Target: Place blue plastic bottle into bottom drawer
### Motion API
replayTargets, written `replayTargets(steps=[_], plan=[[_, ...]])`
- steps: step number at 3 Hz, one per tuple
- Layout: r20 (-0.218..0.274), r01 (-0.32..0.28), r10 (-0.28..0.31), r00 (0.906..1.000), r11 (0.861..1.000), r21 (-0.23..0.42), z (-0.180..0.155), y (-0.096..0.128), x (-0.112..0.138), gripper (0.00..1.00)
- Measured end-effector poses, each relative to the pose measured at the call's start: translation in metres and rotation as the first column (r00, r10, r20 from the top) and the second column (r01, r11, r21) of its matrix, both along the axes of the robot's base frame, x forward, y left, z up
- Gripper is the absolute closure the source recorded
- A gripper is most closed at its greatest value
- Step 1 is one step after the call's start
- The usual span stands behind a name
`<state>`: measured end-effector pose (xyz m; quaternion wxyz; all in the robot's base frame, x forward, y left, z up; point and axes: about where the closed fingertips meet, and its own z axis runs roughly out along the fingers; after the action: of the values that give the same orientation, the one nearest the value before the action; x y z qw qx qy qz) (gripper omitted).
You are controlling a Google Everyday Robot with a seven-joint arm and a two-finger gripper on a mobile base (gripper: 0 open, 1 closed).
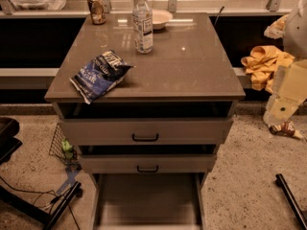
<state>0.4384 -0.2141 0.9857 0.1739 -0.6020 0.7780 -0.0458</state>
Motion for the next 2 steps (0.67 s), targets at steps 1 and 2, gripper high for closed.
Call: replayTargets(steps=[1,2], plan=[[0.000,0.000,0.000,1.0000,1.000,0.000,0.0001,0.0000,0.0000,0.00],[0.023,0.010,-0.010,0.9997,1.000,0.012,0.0031,-0.0005,0.0029,0.00]])
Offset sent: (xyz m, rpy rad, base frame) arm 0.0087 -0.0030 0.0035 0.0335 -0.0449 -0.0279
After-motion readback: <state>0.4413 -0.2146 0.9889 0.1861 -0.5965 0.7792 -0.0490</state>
